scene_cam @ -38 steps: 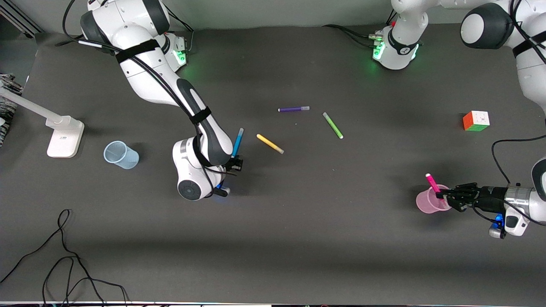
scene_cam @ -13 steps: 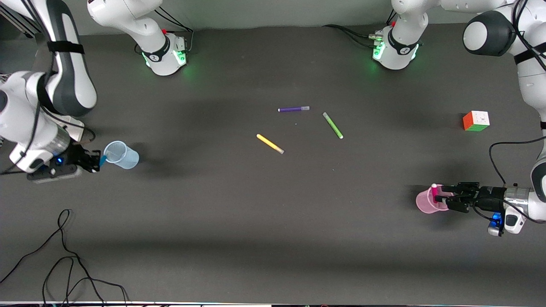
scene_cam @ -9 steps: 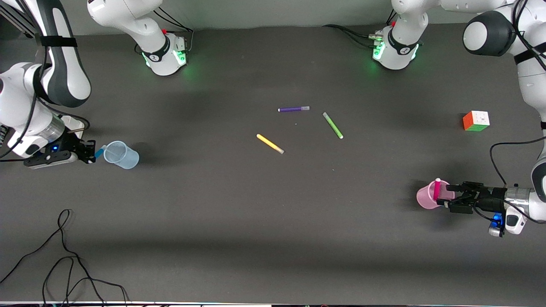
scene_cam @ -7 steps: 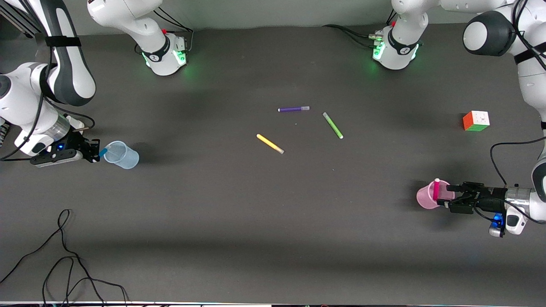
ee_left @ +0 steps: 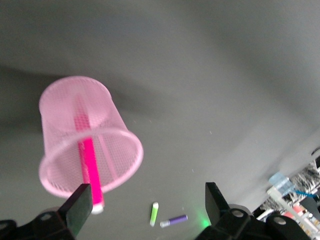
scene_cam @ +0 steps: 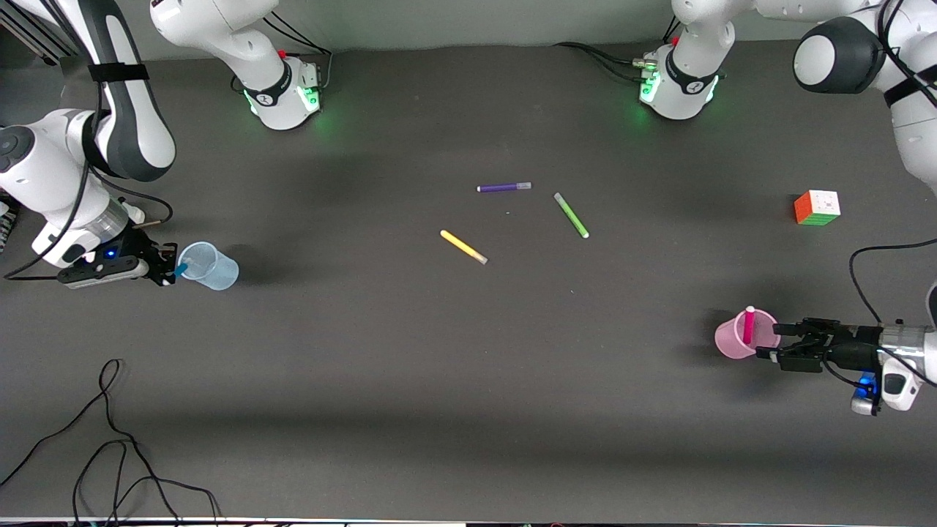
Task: Place pink and blue markers in matching cups
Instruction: 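Drop the blue marker into the blue cup while the left gripper releases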
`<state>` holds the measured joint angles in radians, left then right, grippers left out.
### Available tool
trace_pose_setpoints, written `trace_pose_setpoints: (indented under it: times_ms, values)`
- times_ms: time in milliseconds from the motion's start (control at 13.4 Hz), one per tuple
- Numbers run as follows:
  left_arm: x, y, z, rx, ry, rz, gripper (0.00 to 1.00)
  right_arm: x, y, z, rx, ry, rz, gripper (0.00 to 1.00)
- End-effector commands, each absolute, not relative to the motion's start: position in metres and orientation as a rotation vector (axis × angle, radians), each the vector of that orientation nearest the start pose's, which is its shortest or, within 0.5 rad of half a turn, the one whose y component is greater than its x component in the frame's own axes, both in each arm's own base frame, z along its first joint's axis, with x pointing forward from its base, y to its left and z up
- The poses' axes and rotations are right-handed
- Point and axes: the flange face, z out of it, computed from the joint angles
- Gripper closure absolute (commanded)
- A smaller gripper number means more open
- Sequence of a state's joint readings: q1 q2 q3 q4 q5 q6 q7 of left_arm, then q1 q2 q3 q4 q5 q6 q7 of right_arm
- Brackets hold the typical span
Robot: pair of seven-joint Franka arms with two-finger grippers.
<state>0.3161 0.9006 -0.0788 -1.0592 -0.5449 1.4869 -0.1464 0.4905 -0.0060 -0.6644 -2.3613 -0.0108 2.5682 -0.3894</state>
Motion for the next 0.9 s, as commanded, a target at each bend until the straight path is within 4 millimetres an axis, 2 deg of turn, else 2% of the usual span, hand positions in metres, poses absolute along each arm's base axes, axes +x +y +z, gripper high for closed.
trace_pose_setpoints:
  times_ms: [0,150,224,299,374,524,673,748,823]
  values:
    - [0.709,0.110,0.351,2.547,0.539,-0.523,0.00,0.494,-0.086,0.331,-3.163,-0.353,-0.395,1.00]
    - [0.702,0.074,0.408,2.763,0.446,-0.459,0.00,0.488,-0.085,0.324,-3.162,-0.349,-0.377,1.00]
    - [0.691,0.068,0.431,2.835,0.429,-0.421,0.00,0.486,-0.085,0.321,-3.155,-0.334,-0.371,1.00]
    - [0.682,0.058,0.453,2.896,0.396,-0.375,0.00,0.486,-0.085,0.320,-3.155,-0.330,-0.363,0.58]
    - [0.672,0.048,0.474,2.933,0.374,-0.334,0.00,0.486,-0.085,0.319,-3.157,-0.331,-0.357,0.01]
    - [0.646,0.036,0.509,3.017,0.342,-0.245,0.00,0.488,-0.084,0.321,-3.155,-0.343,-0.346,0.00]
    - [0.614,0.023,0.532,3.070,0.312,-0.187,0.00,0.499,-0.081,0.342,-3.142,-0.350,-0.324,0.00]
    - [0.598,0.021,0.543,3.078,0.309,-0.161,0.00,0.510,-0.082,0.362,-3.133,-0.348,-0.258,0.00]
    - [0.588,0.019,0.550,3.102,0.302,-0.134,0.00,0.527,-0.077,0.393,-3.126,-0.370,-0.195,0.00]
